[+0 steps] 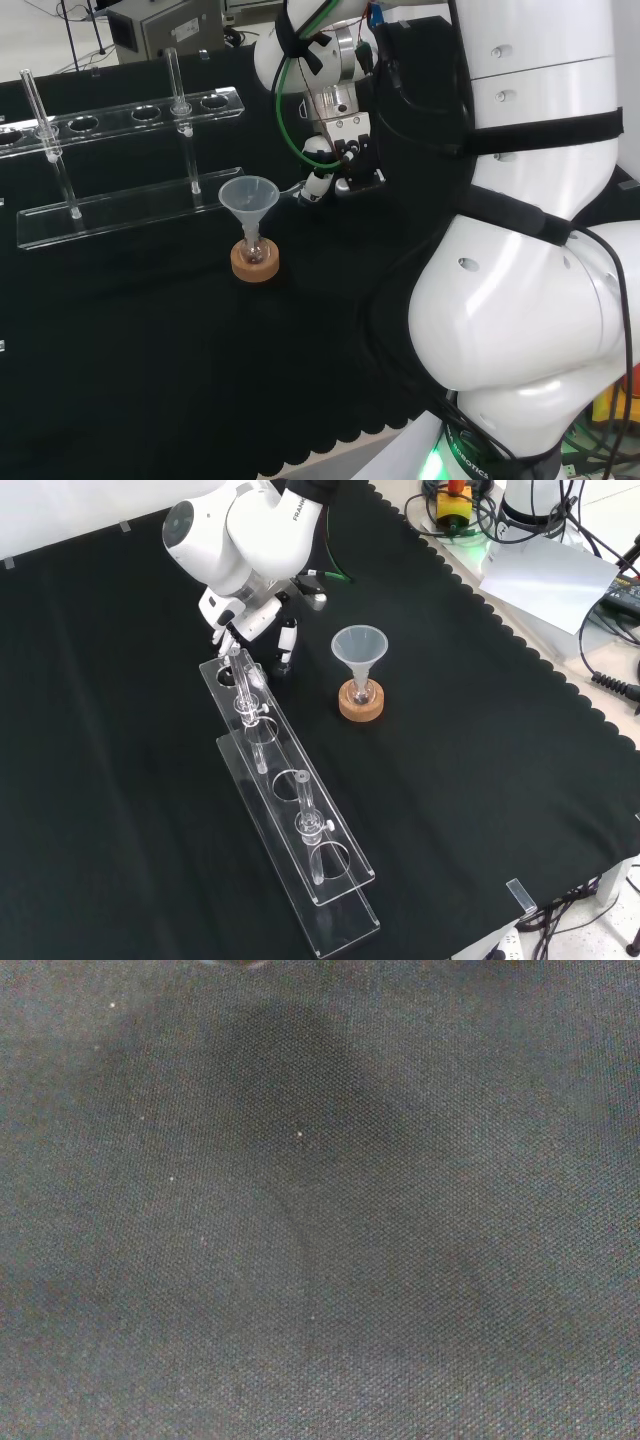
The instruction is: Pick up the weighing funnel.
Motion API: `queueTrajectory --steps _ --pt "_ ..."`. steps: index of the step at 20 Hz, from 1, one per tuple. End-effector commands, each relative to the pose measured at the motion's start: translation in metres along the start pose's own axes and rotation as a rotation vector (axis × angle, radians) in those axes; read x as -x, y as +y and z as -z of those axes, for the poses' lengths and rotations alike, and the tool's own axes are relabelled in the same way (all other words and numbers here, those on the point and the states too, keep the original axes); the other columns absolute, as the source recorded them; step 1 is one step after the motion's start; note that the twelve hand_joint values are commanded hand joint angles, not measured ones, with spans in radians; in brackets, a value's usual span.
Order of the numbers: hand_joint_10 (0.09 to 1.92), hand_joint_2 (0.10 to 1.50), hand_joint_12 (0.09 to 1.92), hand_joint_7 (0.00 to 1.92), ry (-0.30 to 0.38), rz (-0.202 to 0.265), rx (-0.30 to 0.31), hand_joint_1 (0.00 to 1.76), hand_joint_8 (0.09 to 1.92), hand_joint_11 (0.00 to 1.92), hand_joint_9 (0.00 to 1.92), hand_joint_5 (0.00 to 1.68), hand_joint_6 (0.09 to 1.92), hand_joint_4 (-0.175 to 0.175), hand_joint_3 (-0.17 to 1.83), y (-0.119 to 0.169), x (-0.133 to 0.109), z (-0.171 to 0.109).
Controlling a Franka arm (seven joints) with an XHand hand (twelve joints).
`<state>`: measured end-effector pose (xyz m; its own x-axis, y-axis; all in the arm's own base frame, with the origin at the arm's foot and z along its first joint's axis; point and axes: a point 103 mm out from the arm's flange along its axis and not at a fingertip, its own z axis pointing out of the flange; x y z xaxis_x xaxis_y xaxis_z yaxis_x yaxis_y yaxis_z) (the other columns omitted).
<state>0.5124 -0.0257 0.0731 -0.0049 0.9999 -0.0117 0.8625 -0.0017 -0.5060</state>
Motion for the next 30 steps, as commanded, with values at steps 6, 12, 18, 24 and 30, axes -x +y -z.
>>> queueTrajectory --steps 6,12,18,24,30 --pt "0.62 1.03 1.33 0.28 0.013 0.005 0.001 0.84 0.69 0.33 0.61 0.65 0.88 -0.031 -0.17 0.005 0.002 -0.002" --pt "0.62 1.04 1.32 0.29 0.02 0.002 -0.011 0.84 0.69 0.34 0.61 0.73 0.92 -0.019 -0.17 0.011 0.02 -0.008" --pt "0.62 1.05 1.32 0.29 0.005 0.018 -0.001 0.84 0.69 0.34 0.62 0.73 0.92 -0.019 -0.17 0.011 0.0 -0.006" --pt "0.58 1.11 1.3 0.43 0.015 0.112 0.02 1.02 0.68 0.41 0.73 1.05 0.86 0.144 -0.16 0.008 0.03 -0.003" --pt "0.51 1.12 1.25 0.56 0.006 -0.002 0.071 1.07 0.62 0.51 0.84 1.15 0.78 0.175 -0.17 -0.01 0.057 0.035"
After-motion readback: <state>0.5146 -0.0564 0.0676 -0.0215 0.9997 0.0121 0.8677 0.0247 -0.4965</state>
